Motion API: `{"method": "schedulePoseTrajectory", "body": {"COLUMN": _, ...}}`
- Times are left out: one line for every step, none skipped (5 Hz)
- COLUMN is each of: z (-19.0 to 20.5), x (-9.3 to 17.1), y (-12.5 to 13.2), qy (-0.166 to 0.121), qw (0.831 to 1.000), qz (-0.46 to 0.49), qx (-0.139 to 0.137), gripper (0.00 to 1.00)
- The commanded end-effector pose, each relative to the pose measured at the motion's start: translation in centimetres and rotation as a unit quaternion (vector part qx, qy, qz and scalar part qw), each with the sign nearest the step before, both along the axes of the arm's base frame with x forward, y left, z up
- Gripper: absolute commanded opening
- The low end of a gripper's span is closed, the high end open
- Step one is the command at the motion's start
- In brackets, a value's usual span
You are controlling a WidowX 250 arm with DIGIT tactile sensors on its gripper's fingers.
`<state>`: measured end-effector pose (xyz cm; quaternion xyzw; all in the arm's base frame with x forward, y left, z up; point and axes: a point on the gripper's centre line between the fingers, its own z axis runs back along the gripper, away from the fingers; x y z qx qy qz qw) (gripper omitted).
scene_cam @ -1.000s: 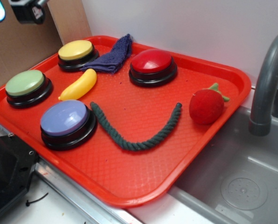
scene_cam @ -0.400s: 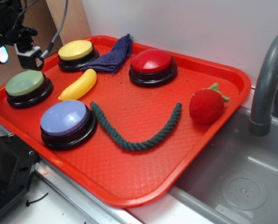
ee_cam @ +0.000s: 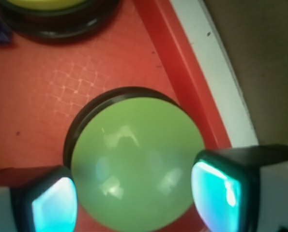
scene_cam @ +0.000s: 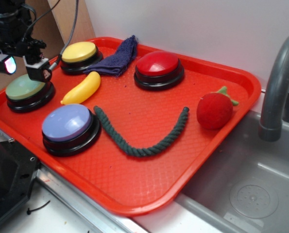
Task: Push the green button.
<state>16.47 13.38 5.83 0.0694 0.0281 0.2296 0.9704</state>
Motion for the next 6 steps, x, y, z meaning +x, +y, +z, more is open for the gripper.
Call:
{"method": "schedulePoseTrajectory", "body": {"z": -0.5, "x": -0.6, "y": 1.3, "qy": 0.001, "qw": 1.000, "qz": 0.018, "qx": 0.003, "gripper": 1.00}}
{"method": "schedulePoseTrajectory", "body": {"z": -0.8, "x": -0.7, "y": 1.4, "qy": 0.003, "qw": 1.000, "qz": 0.022, "qx": 0.000, "gripper": 1.00}}
{"method": "schedulePoseTrajectory", "body": {"z": -0.2, "x": -0.5, "y": 1.3, "qy": 0.002, "qw": 1.000, "qz": 0.016, "qx": -0.005, "gripper": 1.00}}
{"method": "schedulePoseTrajectory", "body": {"z": 1.1, "x": -0.5, "y": 1.4, "qy": -0.007, "qw": 1.000, "qz": 0.015, "qx": -0.008, "gripper": 1.00}}
{"method": "schedulePoseTrajectory", "body": {"z": 2.3, "x": -0.4, "y": 1.4, "qy": -0.018, "qw": 1.000, "qz": 0.015, "qx": -0.005, "gripper": 1.00}}
{"method": "schedulePoseTrajectory", "body": {"z": 3.1, "x": -0.7, "y": 1.4, "qy": -0.025, "qw": 1.000, "qz": 0.016, "qx": 0.001, "gripper": 1.00}}
